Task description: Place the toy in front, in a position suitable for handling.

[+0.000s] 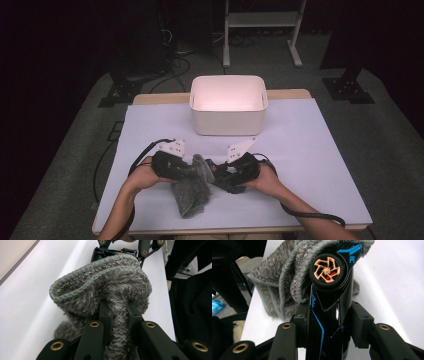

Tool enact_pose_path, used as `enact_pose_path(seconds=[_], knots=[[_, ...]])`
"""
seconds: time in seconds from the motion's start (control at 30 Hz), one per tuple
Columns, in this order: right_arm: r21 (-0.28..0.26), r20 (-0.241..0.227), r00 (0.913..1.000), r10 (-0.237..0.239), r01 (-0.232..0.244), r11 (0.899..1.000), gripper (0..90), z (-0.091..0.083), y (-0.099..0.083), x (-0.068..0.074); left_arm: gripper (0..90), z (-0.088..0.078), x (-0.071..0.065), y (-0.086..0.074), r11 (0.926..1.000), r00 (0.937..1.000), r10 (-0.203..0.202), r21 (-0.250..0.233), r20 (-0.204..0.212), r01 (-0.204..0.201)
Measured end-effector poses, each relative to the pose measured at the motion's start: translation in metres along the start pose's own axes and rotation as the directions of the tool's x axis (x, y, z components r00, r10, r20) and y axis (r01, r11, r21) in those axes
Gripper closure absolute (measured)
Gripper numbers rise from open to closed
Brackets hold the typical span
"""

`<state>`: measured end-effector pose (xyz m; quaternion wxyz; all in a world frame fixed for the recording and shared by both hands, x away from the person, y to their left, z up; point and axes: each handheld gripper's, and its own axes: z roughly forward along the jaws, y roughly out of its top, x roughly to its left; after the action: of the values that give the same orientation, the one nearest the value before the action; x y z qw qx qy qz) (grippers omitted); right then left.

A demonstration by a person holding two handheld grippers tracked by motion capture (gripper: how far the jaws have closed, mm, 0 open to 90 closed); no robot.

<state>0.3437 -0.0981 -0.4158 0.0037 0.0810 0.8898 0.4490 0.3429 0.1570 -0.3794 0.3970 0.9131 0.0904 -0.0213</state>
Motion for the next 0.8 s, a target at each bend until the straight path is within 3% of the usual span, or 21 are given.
enact_pose_path(seconds=[0.3, 0.47, 0.63, 0.7, 0.8], knots=[[-0.009, 0.021, 0.9995, 0.023, -0.023, 1.000, 55.6, -0.029, -0.023, 0.005, 79.0, 0.013, -0.004, 0.024, 0.9982, 0.9980, 0.055, 0.024, 0.031, -0.056], [-0.038, 0.047, 0.9977, 0.050, -0.048, 0.998, 55.8, -0.043, -0.035, 0.006, 79.0, 0.021, -0.001, 0.021, 0.9986, 0.9984, 0.033, 0.040, 0.045, -0.035], [-0.053, 0.028, 0.9989, 0.038, -0.037, 0.998, 55.8, -0.036, -0.031, 0.007, 79.1, 0.022, 0.001, 0.011, 0.9997, 0.9992, 0.002, 0.025, 0.039, -0.003], [-0.066, 0.013, 0.9996, 0.026, -0.026, 0.997, 55.9, -0.031, -0.027, 0.007, 79.2, 0.018, 0.000, 0.012, 1.0000, 0.9989, 0.006, 0.002, 0.046, -0.006], [-0.097, 0.002, 0.9998, 0.021, -0.021, 0.995, 55.9, -0.026, -0.020, 0.004, 79.3, 0.005, -0.002, 0.015, 0.9998, 0.9997, 0.016, -0.015, 0.019, -0.016]])
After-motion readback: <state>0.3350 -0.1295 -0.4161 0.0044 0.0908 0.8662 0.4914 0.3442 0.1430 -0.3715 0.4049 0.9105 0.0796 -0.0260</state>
